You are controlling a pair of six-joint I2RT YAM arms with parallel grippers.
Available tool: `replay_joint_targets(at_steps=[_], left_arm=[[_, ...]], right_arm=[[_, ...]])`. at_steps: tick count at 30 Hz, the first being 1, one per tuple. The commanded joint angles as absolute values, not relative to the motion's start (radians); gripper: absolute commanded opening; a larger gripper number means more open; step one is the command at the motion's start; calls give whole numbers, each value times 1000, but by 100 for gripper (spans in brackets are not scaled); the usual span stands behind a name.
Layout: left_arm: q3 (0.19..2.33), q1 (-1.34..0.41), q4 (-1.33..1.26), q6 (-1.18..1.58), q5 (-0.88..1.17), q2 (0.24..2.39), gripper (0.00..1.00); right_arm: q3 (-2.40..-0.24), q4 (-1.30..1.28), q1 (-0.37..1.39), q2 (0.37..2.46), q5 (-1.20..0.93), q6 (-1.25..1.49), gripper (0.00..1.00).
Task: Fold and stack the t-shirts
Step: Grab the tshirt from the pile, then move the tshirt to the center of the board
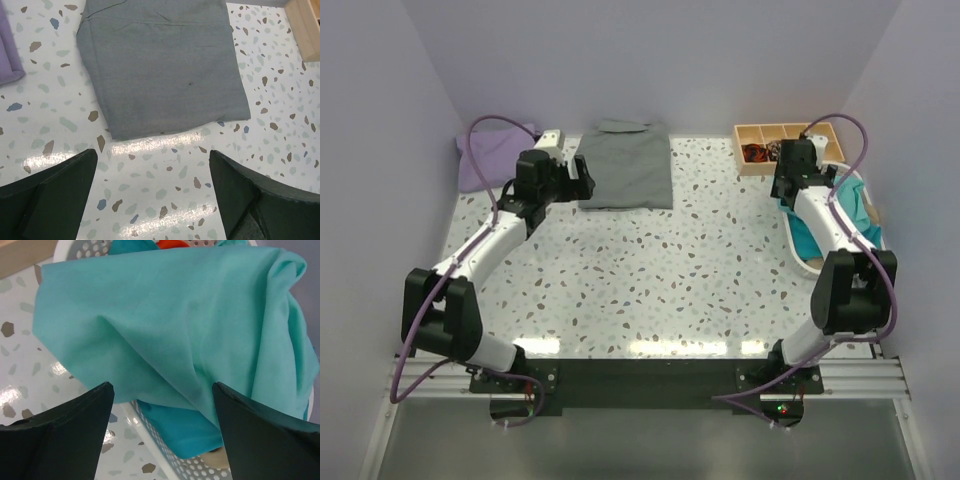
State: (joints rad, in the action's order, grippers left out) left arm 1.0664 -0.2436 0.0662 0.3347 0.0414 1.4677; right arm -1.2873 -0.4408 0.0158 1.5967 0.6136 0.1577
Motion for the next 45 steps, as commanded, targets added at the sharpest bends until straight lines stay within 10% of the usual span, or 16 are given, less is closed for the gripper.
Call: replay_joint_targets(at_steps=[1, 5, 7, 16, 31, 39, 45], left_arm=[[1055, -245, -37, 354, 104, 1486, 98], [1054, -245, -51, 357, 120, 1496, 95], [1051, -244, -57, 360, 120, 1499, 93], [1055, -244, -60, 364, 127, 1503, 78], [1054, -245, -2, 411, 26, 1353, 72], [1022, -242, 121, 393, -187, 1137, 82], [976, -241, 146, 387, -140, 1118, 84]], right_arm=[[-1339, -385, 2, 1641, 643, 169, 81], [-1358, -376, 3, 1681, 637, 170, 49], [-1351, -354, 3, 1675, 617, 175, 0], [-1186, -190, 2, 1354, 128, 184, 0], [-1584, -433, 315, 1195, -808, 209, 0], [-1505, -333, 419, 1160, -910, 270, 0], [-1211, -471, 419, 1242, -425, 230, 0]])
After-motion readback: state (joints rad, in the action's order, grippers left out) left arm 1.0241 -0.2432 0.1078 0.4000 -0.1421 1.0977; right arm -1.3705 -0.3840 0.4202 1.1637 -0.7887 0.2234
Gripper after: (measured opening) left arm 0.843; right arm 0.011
